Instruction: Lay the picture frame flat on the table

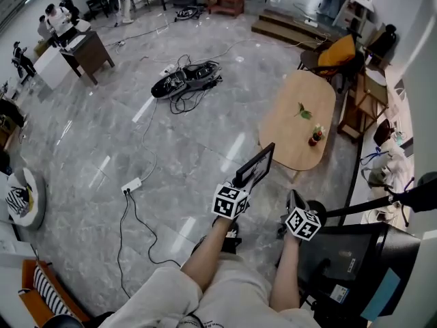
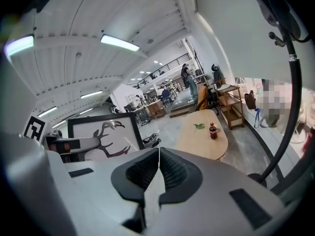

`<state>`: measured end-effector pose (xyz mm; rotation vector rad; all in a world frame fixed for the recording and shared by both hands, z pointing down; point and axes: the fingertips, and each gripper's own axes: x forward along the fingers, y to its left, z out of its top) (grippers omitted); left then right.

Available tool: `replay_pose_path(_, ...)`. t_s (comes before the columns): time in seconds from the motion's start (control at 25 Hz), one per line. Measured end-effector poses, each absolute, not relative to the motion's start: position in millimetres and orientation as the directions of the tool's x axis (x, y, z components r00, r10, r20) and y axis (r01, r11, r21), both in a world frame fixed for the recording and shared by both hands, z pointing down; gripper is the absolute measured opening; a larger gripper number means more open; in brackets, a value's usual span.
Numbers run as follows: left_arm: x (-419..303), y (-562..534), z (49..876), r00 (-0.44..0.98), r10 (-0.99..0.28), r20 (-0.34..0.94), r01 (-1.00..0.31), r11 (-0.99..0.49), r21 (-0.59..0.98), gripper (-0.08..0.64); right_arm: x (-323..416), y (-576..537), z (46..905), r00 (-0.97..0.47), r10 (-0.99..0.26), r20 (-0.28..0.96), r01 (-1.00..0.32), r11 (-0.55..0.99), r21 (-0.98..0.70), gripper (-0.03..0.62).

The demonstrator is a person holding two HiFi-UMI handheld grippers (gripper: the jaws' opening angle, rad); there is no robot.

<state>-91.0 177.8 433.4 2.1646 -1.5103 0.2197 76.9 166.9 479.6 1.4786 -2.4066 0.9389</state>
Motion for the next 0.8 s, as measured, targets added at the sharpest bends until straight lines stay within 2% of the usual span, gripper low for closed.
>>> replay_pose_path(0.56, -125.1, 80.5, 427.3, 0.420, -0.827, 0.373, -0.898, -0.320, 0.303, 0.028, 37.0, 73.9, 472.2, -0.467, -0.767, 0.440, -0.866, 0.296, -0.403, 0.035)
replay_pose_path(0.8, -143.7, 68.2, 434.1, 0.433, -0.819, 0.377, -0.887, -0.313, 0.338, 0.028, 32.7, 62.5, 481.7, -0.432, -0.773, 0.465, -0.876, 0.237, -0.421, 0.035)
